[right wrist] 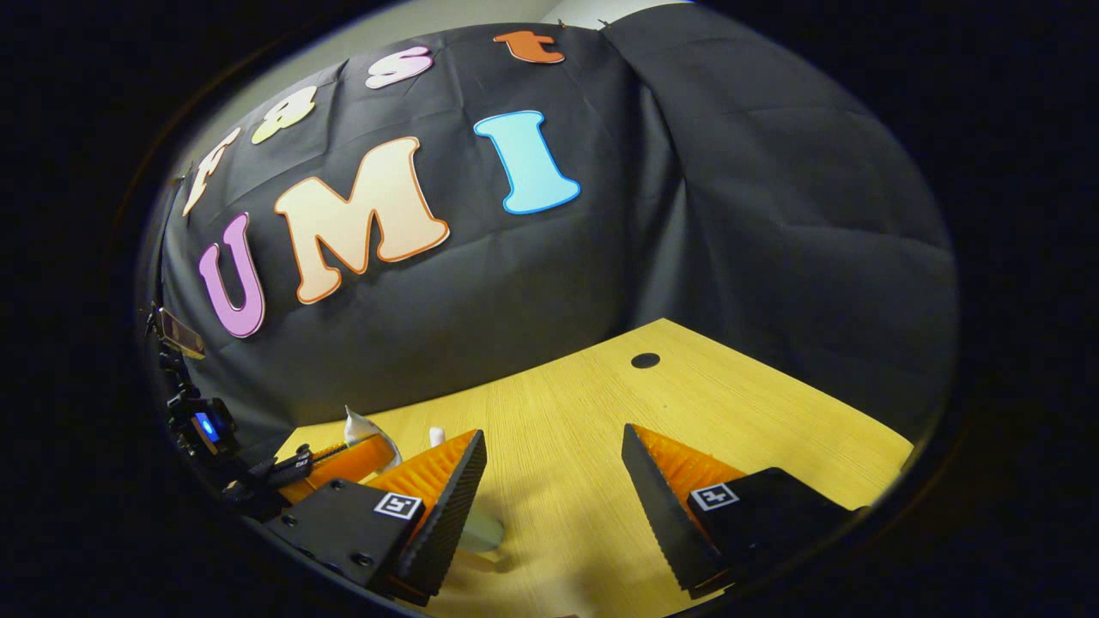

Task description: Put the toothbrush and toothpaste on the desktop into the cup, then pick up the cup and place it on the coaster on the desktop.

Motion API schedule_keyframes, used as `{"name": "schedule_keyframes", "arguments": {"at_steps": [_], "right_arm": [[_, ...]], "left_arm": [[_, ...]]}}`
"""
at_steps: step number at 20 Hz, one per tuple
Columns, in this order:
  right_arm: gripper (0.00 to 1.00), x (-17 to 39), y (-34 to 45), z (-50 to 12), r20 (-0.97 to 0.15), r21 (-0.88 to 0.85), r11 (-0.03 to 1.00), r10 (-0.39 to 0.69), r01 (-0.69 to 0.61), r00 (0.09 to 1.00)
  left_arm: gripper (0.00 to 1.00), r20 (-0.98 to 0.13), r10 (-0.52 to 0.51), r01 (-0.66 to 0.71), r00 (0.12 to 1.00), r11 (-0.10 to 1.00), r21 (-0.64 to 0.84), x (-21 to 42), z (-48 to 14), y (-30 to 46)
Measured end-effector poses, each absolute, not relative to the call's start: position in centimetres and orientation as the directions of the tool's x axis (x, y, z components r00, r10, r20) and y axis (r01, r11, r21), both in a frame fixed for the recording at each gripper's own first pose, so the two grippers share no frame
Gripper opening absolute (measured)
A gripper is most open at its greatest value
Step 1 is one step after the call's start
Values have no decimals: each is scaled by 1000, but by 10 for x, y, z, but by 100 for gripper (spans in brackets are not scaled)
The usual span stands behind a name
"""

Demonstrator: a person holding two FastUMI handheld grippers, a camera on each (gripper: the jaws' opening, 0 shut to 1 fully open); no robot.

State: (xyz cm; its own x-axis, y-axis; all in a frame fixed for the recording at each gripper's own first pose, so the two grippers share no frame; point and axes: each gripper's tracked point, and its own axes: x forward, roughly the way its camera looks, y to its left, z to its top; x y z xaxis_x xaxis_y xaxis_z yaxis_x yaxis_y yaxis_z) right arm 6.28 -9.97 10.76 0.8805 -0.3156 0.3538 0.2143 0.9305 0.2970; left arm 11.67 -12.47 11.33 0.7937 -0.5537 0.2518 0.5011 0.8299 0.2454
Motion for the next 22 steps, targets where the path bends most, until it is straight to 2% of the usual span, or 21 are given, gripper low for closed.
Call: {"name": "schedule_keyframes", "arguments": {"at_steps": [2,3,4,5,7,9,10,16,22], "right_arm": [[97,60,-97,101,345,289,932,-314,218,885],[97,57,-96,100,345,284,933,-313,220,885],[97,54,-95,101,345,281,935,-310,218,886],[97,53,-92,102,344,278,936,-306,215,887],[97,49,-87,103,346,269,939,-300,213,889],[97,46,-79,104,344,247,946,-288,209,894],[97,46,-74,106,341,237,950,-277,204,898],[97,61,-30,99,262,132,985,-143,112,954],[97,96,8,64,42,52,999,12,-14,999]], "left_arm": [[16,249,-561,518,790,827,221,114,108,-125],[17,256,-558,518,790,830,209,112,109,-125],[39,248,-557,520,793,830,202,110,106,-125],[51,240,-552,517,798,833,197,107,103,-124],[64,284,-557,526,781,830,183,94,113,-122],[88,350,-543,516,763,838,177,80,133,-117],[95,364,-527,498,768,848,180,75,139,-112],[94,374,-423,390,825,906,165,42,152,-67],[94,333,-227,205,915,974,101,20,138,-3]]}}
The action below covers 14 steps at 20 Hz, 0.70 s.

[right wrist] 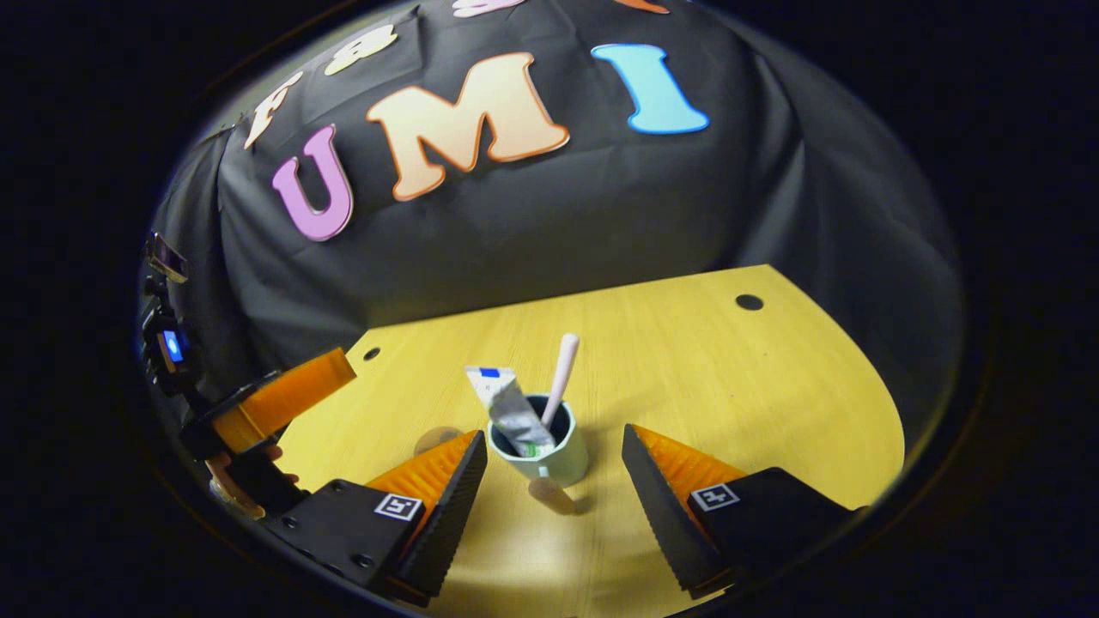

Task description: Put the toothbrush and toothpaste on the desktop into the cup, then pick up the cup and place it on the coaster on the desktop.

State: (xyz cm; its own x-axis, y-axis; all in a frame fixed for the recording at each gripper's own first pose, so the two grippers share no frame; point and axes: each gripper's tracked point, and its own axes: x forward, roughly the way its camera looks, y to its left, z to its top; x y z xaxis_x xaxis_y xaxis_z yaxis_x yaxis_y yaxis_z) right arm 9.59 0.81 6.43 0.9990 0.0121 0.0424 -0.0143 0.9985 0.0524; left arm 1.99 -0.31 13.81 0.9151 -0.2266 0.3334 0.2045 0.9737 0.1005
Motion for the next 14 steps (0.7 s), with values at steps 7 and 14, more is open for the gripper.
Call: {"name": "schedule_keyframes", "arguments": {"at_steps": [7,14], "right_arm": [[97,135,21,21,-211,-54,996,53,-66,976],[96,162,8,-8,-454,-149,988,-25,-48,891]], "left_arm": [[94,260,-50,56,964,998,-16,-16,103,40],[94,186,74,-53,980,992,-118,-47,63,70]]}}
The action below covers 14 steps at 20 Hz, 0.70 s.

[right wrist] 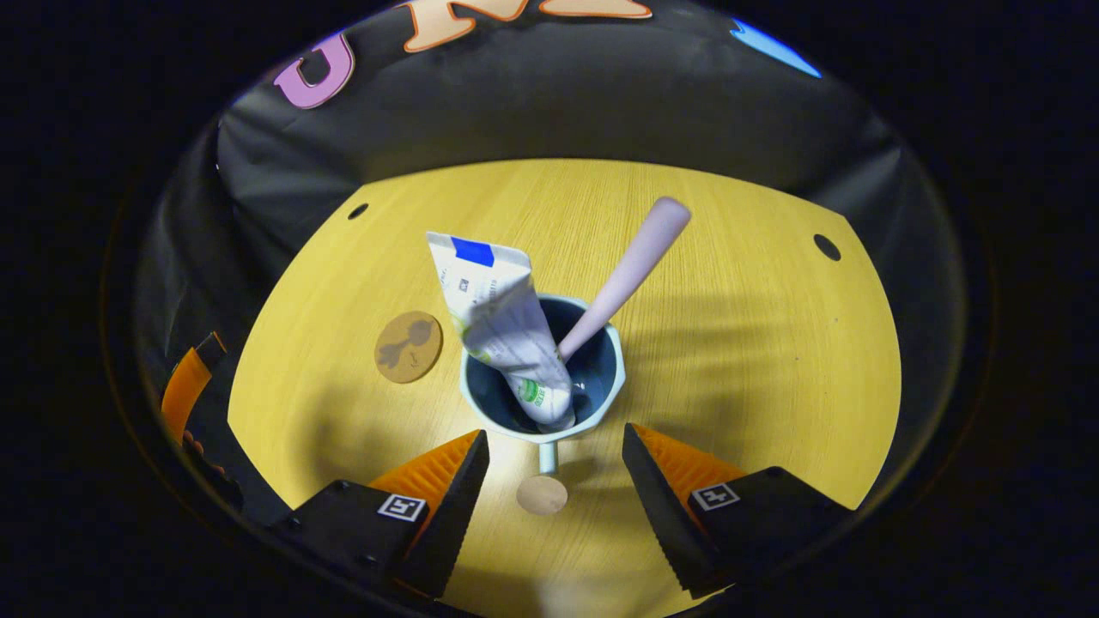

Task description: Put the toothbrush and toothpaste on the desktop into the cup, then pick up the cup and place it on the coaster on the desktop.

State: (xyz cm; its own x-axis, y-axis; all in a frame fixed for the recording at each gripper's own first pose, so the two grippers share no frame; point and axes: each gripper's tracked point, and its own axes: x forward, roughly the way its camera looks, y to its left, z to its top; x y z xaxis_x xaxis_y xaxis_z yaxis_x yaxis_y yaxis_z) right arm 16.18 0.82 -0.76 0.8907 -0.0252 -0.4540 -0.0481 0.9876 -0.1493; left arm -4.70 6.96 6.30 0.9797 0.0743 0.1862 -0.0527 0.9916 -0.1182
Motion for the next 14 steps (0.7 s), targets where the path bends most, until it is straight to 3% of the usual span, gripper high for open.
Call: {"name": "schedule_keyframes", "arguments": {"at_steps": [2,3,4,6,7,8,9,10,11,14], "right_arm": [[82,166,3,-14,-493,-173,984,-48,-44,869],[86,167,2,-17,-511,-180,983,-56,-43,858],[72,169,2,-20,-524,-182,982,-61,-42,849],[78,171,4,-24,-545,-166,985,-57,-41,837],[63,172,4,-28,-557,-163,986,-59,-39,828],[52,174,5,-31,-568,-158,986,-54,-45,821],[48,174,7,-34,-577,-163,986,-58,-45,815],[35,171,7,-31,-575,-174,984,-65,-44,815],[37,173,5,-33,-573,-190,981,-77,-41,816],[27,174,1,-32,-554,-225,974,-121,-8,824]], "left_arm": [[95,160,79,-57,984,989,-137,-51,52,72],[94,153,82,-60,985,988,-143,-51,50,73],[95,149,85,-63,985,987,-146,-52,49,73],[94,139,89,-68,986,986,-149,-55,42,77],[95,134,91,-71,987,986,-149,-55,40,78],[94,131,95,-75,987,986,-149,-54,40,79],[94,133,95,-75,987,986,-150,-53,41,80],[95,132,93,-72,987,986,-151,-52,41,79],[95,132,91,-71,987,986,-149,-51,41,78],[94,128,82,-63,988,987,-147,-49,42,78]]}}
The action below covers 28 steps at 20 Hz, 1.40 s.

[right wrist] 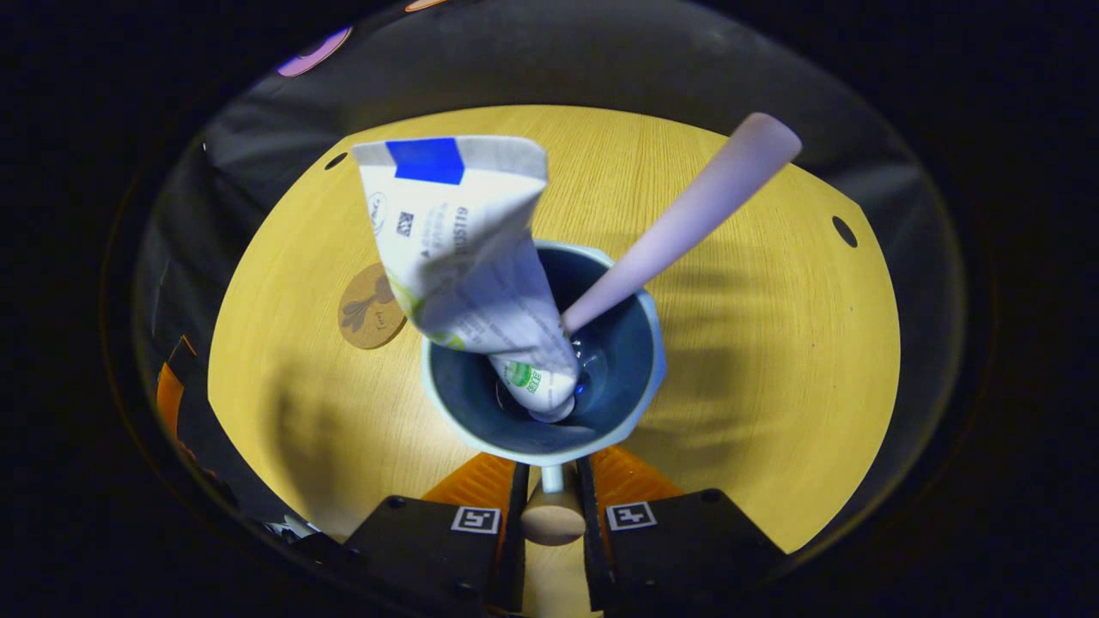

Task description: Put the toothbrush and toothpaste on the desktop into the cup, then pick up the cup and place it on the coaster on the desktop.

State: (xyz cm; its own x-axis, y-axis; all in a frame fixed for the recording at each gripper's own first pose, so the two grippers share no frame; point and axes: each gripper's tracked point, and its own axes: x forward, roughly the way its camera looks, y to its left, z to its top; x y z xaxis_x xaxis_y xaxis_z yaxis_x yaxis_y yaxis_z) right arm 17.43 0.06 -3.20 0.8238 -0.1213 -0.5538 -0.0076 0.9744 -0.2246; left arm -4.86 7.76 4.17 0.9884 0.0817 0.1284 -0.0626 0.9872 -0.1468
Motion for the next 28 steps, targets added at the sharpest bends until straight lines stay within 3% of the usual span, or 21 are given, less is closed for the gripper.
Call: {"name": "schedule_keyframes", "arguments": {"at_steps": [7,14,23,28], "right_arm": [[29,164,17,-16,-524,-243,970,-119,-14,843],[27,168,88,11,-496,-281,955,-59,-96,866],[29,200,150,-12,-536,-308,938,-32,-160,844],[29,212,162,-20,-552,-339,931,-82,-133,830]], "left_arm": [[95,122,51,-35,991,991,-129,-49,38,82],[95,102,41,-27,994,990,-137,-54,28,102],[95,87,73,-56,994,981,-188,-60,19,141],[95,86,98,-80,992,979,-189,-63,18,156]]}}
